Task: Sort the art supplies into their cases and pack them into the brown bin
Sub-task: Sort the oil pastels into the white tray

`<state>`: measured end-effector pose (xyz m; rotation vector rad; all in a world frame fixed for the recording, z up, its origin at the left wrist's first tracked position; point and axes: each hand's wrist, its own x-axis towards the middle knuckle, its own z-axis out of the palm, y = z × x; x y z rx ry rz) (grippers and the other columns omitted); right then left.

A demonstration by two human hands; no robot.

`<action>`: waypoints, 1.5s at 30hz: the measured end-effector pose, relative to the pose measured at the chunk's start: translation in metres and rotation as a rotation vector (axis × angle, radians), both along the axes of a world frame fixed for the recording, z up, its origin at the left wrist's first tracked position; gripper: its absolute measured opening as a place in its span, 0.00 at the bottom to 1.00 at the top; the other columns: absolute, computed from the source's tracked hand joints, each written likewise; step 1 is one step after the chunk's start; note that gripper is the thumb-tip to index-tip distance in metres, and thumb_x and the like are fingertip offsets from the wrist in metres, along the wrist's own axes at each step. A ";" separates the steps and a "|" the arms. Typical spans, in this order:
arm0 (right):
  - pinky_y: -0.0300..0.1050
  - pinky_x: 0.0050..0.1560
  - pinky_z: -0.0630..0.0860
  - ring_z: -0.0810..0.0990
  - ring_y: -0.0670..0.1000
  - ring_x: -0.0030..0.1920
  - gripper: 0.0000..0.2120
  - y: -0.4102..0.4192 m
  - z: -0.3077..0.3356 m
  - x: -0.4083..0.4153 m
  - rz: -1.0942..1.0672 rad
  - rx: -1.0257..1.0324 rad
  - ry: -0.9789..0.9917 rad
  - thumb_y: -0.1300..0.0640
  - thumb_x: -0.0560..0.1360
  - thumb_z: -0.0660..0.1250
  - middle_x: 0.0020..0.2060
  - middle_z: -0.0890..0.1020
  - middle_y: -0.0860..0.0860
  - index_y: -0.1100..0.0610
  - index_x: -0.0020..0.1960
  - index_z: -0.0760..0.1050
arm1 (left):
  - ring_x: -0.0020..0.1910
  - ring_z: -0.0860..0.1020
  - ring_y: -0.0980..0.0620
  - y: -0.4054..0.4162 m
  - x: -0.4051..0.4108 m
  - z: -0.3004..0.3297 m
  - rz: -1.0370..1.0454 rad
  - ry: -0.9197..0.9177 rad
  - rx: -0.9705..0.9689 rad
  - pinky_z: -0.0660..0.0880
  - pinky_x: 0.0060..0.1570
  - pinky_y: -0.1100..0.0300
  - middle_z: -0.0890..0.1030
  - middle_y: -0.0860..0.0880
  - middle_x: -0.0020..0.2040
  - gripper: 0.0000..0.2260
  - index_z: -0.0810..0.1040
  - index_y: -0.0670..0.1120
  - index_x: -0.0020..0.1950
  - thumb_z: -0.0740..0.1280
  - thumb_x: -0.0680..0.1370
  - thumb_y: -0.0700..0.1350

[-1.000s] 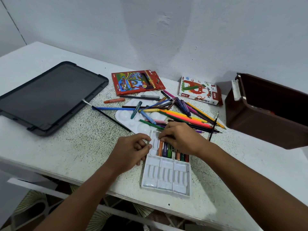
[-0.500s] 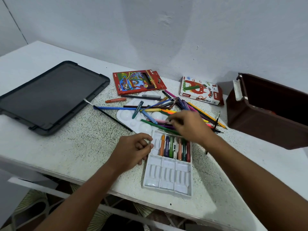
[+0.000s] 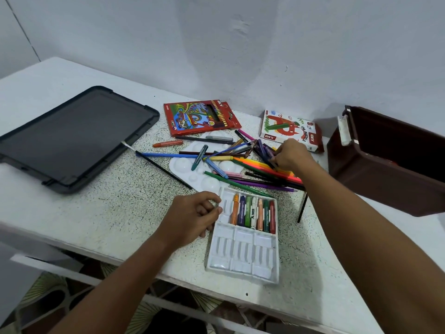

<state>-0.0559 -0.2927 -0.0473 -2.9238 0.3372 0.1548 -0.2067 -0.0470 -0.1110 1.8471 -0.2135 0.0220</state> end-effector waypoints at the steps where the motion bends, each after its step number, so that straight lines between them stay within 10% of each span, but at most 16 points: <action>1: 0.45 0.41 0.77 0.79 0.56 0.43 0.08 -0.002 0.003 0.000 0.004 -0.014 -0.010 0.61 0.74 0.68 0.47 0.83 0.57 0.62 0.52 0.81 | 0.22 0.77 0.44 0.000 0.000 0.000 -0.005 0.002 0.006 0.73 0.21 0.61 0.81 0.47 0.29 0.06 0.82 0.45 0.48 0.72 0.73 0.37; 10: 0.37 0.49 0.68 0.72 0.53 0.54 0.09 0.029 0.009 -0.087 0.916 0.044 -0.194 0.62 0.76 0.67 0.54 0.76 0.56 0.56 0.55 0.81 | 0.18 0.74 0.48 0.001 0.004 -0.001 -0.012 0.030 -0.003 0.73 0.21 0.59 0.80 0.46 0.26 0.05 0.82 0.45 0.48 0.69 0.76 0.37; 14: 0.50 0.46 0.75 0.74 0.59 0.55 0.14 0.043 -0.007 -0.106 1.071 0.062 -0.188 0.69 0.73 0.65 0.54 0.76 0.58 0.58 0.54 0.82 | 0.18 0.73 0.47 0.002 0.004 -0.003 -0.010 0.035 -0.014 0.73 0.21 0.56 0.79 0.46 0.26 0.05 0.82 0.46 0.47 0.68 0.76 0.37; 45: 0.47 0.55 0.71 0.72 0.52 0.56 0.10 0.048 -0.017 -0.123 0.789 0.276 -0.087 0.51 0.74 0.70 0.53 0.78 0.49 0.53 0.54 0.82 | 0.18 0.73 0.48 -0.001 0.003 -0.004 0.027 0.006 -0.020 0.73 0.21 0.58 0.79 0.48 0.26 0.05 0.82 0.44 0.45 0.70 0.74 0.34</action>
